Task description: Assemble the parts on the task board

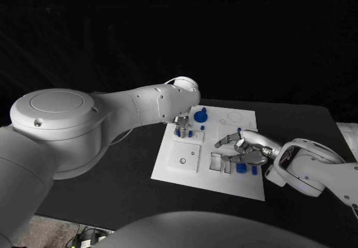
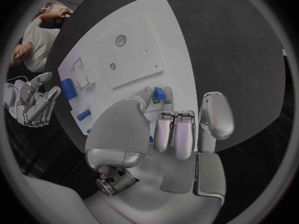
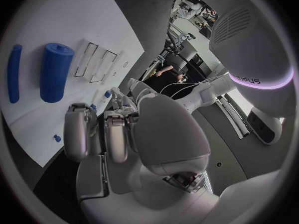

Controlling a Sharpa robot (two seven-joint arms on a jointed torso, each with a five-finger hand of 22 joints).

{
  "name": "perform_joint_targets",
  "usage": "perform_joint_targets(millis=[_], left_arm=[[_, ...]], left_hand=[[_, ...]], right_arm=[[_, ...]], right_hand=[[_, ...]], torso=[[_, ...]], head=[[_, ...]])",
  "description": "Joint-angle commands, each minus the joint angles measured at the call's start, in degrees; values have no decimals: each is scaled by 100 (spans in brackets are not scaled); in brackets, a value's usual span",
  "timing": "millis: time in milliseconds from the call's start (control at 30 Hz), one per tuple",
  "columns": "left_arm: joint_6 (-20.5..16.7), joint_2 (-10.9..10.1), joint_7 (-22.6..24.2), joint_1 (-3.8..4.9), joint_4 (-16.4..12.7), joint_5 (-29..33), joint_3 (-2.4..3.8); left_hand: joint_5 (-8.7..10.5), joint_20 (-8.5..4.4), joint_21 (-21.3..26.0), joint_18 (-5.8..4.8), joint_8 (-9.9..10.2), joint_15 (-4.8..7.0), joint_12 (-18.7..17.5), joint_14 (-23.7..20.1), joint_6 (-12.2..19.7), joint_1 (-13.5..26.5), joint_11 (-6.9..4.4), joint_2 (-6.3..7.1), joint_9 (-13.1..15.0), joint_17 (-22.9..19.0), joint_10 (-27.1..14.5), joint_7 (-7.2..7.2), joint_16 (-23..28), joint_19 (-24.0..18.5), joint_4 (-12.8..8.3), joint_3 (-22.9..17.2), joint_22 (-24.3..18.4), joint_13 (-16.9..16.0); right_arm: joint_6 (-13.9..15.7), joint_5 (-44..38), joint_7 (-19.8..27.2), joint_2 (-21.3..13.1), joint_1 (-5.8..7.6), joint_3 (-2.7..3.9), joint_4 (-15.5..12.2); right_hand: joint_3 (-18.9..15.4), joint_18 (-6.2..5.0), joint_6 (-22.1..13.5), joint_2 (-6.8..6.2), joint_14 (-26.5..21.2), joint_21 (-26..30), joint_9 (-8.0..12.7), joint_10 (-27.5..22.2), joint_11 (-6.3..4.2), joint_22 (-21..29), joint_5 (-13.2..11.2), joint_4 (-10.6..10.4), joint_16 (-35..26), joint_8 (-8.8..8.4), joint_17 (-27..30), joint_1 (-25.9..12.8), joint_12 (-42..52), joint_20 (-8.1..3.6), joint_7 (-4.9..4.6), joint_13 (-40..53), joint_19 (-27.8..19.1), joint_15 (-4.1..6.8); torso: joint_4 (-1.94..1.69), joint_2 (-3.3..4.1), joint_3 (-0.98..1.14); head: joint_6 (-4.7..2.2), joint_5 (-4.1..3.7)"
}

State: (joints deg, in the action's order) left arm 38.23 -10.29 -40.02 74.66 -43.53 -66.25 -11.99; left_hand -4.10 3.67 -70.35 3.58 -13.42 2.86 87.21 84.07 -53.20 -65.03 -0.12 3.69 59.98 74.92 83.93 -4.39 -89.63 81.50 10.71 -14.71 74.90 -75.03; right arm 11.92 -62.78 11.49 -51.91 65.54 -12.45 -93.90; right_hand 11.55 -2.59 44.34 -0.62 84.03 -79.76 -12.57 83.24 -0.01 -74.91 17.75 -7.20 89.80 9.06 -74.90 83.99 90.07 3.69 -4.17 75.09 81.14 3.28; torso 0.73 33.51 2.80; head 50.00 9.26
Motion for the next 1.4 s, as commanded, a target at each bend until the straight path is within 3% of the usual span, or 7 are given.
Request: perform_joint_targets(millis=[33, 1400], left_arm=[[156, 6, -681, -38, -33, -26, -15], [75, -37, -682, 1, -157, -72, -8]], left_hand=[[47, 15, -17, 33, 21, -32, -4, 584, 52, 50, 46, 6, 25, 1497, 234, -11, -24, 37, 30, 39, 991, -1183], [-3, 17, 10, 37, -1, -31, -14, 575, 104, 52, 40, -46, 144, 1486, 223, -6, -11, 35, 94, 68, 985, -1176]], right_arm=[[-83, -40, 42, -1, -6, -1, -4], [-131, -31, 22, 3, -14, -1, 15]], right_hand=[[25, -38, 33, -5, 597, 22, -9, 676, -29, -1117, -16, -3, 20, 26, -1510, -49, -7, 0, -7, 1491, -26, -40], [28, -39, 44, -14, 597, 26, -8, 676, -27, -1116, -9, -2, 20, 25, -1510, -59, -7, 1, -12, 1491, -29, -40]], torso=[[1, 1, -1], [1, -2, 0]], head=[[0, 3], [0, 15]])
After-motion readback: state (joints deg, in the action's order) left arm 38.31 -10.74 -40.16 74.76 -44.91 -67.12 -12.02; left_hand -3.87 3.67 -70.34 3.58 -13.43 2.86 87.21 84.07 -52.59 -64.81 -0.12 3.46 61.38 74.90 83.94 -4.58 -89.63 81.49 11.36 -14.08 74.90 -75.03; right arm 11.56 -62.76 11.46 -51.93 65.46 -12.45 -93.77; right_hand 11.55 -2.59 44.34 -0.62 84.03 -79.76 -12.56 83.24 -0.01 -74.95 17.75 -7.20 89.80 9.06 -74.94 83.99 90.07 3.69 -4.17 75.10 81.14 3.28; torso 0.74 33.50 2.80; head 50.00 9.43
